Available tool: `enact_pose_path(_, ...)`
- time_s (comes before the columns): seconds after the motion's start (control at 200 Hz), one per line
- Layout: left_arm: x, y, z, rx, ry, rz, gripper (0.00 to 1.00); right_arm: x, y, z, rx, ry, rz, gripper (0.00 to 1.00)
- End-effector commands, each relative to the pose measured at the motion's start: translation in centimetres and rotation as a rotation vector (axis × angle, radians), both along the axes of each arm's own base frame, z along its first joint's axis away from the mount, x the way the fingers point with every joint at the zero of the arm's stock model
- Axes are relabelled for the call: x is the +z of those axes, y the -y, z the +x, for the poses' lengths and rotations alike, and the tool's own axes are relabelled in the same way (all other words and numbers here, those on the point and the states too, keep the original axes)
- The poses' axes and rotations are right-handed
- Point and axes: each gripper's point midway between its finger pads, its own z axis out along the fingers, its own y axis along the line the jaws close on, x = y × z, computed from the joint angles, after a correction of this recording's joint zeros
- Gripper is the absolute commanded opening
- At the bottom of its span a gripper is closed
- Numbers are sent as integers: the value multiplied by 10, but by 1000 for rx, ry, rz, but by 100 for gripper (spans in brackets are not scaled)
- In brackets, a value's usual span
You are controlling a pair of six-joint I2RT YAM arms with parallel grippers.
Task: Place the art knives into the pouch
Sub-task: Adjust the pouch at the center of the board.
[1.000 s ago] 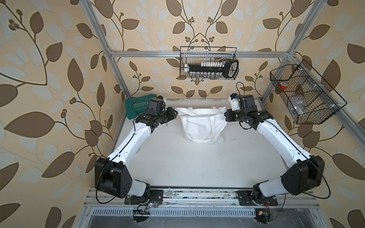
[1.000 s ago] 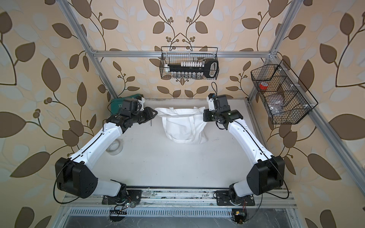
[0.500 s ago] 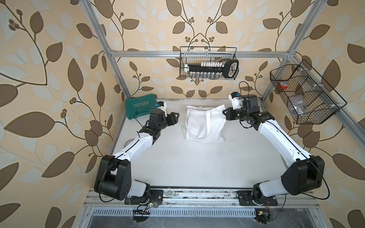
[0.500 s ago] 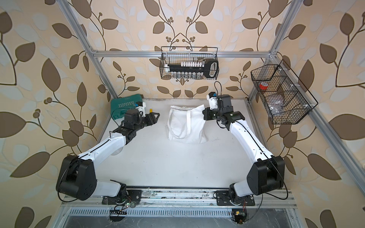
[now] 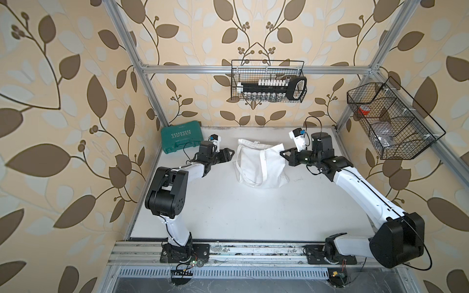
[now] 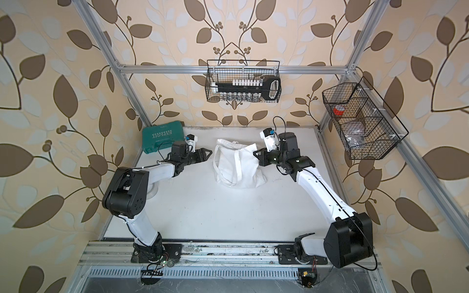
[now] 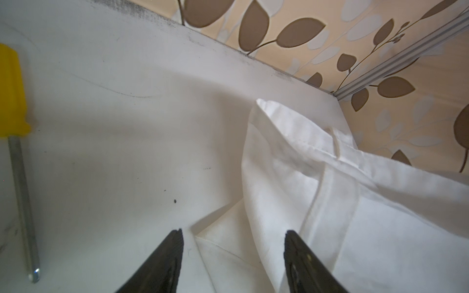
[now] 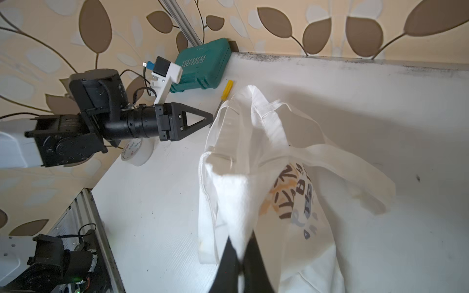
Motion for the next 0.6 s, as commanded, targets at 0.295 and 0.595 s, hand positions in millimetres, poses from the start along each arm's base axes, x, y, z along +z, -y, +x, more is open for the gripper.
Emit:
enact_pose_path(0.295, 30, 20, 44, -100, 21, -99, 66, -15, -17, -30, 40, 87, -59, 0)
enact_pose_path(0.595, 28, 34, 54, -152, -31, -164, 69, -18, -22, -33, 54, 89, -87, 0)
